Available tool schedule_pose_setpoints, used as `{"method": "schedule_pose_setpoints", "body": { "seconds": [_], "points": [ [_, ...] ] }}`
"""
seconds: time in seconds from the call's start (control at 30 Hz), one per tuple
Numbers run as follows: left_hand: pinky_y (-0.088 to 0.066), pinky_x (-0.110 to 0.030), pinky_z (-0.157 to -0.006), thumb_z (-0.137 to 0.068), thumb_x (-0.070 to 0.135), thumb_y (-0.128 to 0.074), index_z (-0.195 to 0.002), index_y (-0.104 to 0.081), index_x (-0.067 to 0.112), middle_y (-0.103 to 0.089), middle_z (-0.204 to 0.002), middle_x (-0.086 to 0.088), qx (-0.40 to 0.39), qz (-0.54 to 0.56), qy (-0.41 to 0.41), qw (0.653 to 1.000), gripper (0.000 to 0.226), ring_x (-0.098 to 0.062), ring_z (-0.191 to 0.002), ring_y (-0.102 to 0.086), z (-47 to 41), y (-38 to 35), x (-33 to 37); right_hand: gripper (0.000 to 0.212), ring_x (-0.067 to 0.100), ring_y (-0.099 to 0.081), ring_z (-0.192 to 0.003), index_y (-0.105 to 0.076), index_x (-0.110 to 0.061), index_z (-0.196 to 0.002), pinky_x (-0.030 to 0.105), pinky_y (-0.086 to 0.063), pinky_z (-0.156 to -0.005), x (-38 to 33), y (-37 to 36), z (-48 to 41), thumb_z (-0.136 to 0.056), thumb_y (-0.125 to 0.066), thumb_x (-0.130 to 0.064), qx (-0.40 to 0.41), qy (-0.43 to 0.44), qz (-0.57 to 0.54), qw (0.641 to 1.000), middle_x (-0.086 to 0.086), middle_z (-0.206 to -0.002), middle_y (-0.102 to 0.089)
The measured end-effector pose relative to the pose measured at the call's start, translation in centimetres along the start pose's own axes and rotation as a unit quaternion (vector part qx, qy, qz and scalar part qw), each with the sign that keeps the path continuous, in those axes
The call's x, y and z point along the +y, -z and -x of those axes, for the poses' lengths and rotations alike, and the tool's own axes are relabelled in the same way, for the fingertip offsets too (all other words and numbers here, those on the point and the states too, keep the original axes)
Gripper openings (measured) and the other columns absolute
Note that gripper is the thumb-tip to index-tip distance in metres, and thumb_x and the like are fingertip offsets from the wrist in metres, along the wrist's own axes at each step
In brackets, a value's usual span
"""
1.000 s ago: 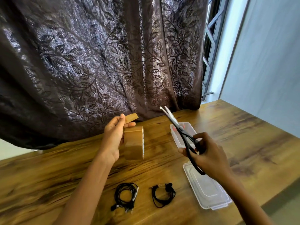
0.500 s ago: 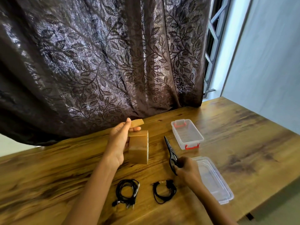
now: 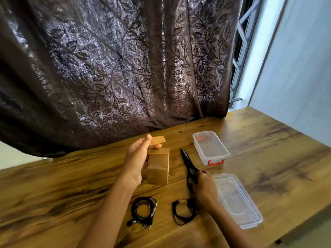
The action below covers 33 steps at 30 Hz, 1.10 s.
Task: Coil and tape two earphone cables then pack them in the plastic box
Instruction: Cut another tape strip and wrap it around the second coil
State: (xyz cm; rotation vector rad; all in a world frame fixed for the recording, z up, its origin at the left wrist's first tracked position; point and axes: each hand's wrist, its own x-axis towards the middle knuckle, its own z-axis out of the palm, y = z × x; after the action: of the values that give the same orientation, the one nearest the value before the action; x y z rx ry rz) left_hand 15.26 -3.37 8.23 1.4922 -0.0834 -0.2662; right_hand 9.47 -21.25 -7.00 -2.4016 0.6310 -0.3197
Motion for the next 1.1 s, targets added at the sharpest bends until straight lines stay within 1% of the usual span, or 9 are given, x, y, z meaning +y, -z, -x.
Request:
{"method": "schedule_pose_setpoints", "body": {
  "seconds": [0.17,0.27,0.37,0.47,0.6,0.73,0.83,0.97,1.1],
  "points": [
    [-0.046,-0.021,-0.049,-0.093,0.036,-0.047,-0.086,-0.066,0.021,-0.072,-0.089,-0.003,-0.005,0.003,-0.001,1.000,0.025,-0.016,-0.082,-0.062,0.2,-0.1,-0.1,0.018,0.010,-0.053,-0.078,-0.061,-0.009,-0.101,0.020,-0.046,-0.065,0.3,0.1,-0.2,-0.090,-0.057,-0.022,-0.003,-0.006,-0.011,1.000,0.002,-0.109,-0.054],
    [-0.045,-0.025,-0.056,-0.093,0.037,-0.047,-0.088,-0.066,0.021,-0.072,-0.088,-0.003,-0.007,0.004,-0.006,1.000,0.025,-0.016,-0.083,-0.062,0.1,0.0,-0.2,0.021,0.008,-0.051,-0.083,-0.062,-0.009,-0.105,0.018,-0.043,-0.070,-1.2,0.9,0.0,-0.089,-0.059,-0.022,0.031,0.030,-0.044,0.998,-0.002,-0.109,-0.054],
    [-0.046,-0.028,-0.062,-0.093,0.037,-0.047,-0.088,-0.066,0.022,-0.072,-0.088,-0.002,-0.007,0.003,-0.008,1.000,0.025,-0.017,-0.085,-0.063,0.0,0.0,-0.5,0.031,0.010,-0.059,-0.080,-0.067,-0.014,-0.096,0.025,-0.050,-0.072,-4.7,2.8,1.5,-0.084,-0.059,-0.041,0.035,0.065,-0.203,0.976,-0.004,-0.093,-0.065],
    [-0.050,-0.031,-0.066,-0.093,0.038,-0.047,-0.086,-0.066,0.022,-0.072,-0.089,-0.002,-0.002,0.002,-0.012,1.000,0.026,-0.019,-0.086,-0.065,-0.2,-0.2,-0.7,0.038,0.032,-0.063,-0.075,-0.069,-0.015,-0.087,0.041,-0.051,-0.065,-8.1,4.5,3.6,-0.082,-0.059,-0.052,-0.069,0.093,-0.369,0.922,0.012,-0.079,-0.069],
    [-0.051,-0.038,-0.078,-0.093,0.037,-0.048,-0.078,-0.066,0.021,-0.070,-0.090,-0.004,0.010,0.004,-0.015,1.000,0.028,-0.020,-0.088,-0.063,-0.4,-0.5,-0.9,0.020,0.019,-0.069,-0.087,-0.065,-0.013,-0.100,0.033,-0.056,-0.079,-9.4,4.5,4.5,-0.081,-0.069,-0.017,-0.150,0.093,-0.432,0.884,0.005,-0.092,-0.073],
    [-0.049,-0.044,-0.086,-0.093,0.039,-0.048,-0.079,-0.062,0.022,-0.067,-0.087,0.003,0.003,0.000,0.021,1.000,0.026,-0.021,-0.089,-0.061,-0.5,-0.3,-1.2,0.023,0.010,-0.068,-0.088,-0.066,-0.017,-0.104,0.035,-0.055,-0.085,-8.7,3.8,3.2,-0.082,-0.067,-0.010,-0.130,0.067,-0.326,0.934,0.000,-0.092,-0.073],
    [-0.043,-0.027,-0.069,-0.094,0.037,-0.045,-0.080,-0.059,0.021,-0.058,-0.082,0.006,0.027,-0.071,0.011,0.997,0.026,-0.014,-0.081,-0.053,-0.5,0.0,-1.5,0.031,0.015,-0.063,-0.103,-0.060,-0.016,-0.119,0.031,-0.052,-0.090,-7.7,3.4,2.3,-0.088,-0.060,-0.016,-0.096,0.145,-0.098,0.980,0.004,-0.113,-0.067],
    [-0.037,-0.022,-0.065,-0.095,0.034,-0.045,-0.084,-0.059,0.015,-0.053,-0.076,0.005,0.062,-0.115,-0.015,0.991,0.026,-0.009,-0.073,-0.048,-0.3,0.6,-1.6,0.035,0.022,-0.062,-0.105,-0.055,-0.021,-0.125,0.030,-0.051,-0.085,-6.2,3.2,1.2,-0.091,-0.048,-0.023,-0.085,0.235,0.171,0.953,0.005,-0.119,-0.064],
    [-0.041,-0.022,-0.072,-0.094,0.031,-0.047,-0.078,-0.059,0.023,-0.057,-0.081,0.005,0.071,-0.094,-0.015,0.993,0.022,-0.007,-0.077,-0.051,-0.4,1.0,-1.9,0.038,0.028,-0.063,-0.100,-0.056,-0.018,-0.124,0.034,-0.052,-0.078,-5.4,2.3,0.5,-0.087,-0.052,-0.009,-0.100,0.277,0.227,0.928,0.008,-0.113,-0.067]
  ]
}}
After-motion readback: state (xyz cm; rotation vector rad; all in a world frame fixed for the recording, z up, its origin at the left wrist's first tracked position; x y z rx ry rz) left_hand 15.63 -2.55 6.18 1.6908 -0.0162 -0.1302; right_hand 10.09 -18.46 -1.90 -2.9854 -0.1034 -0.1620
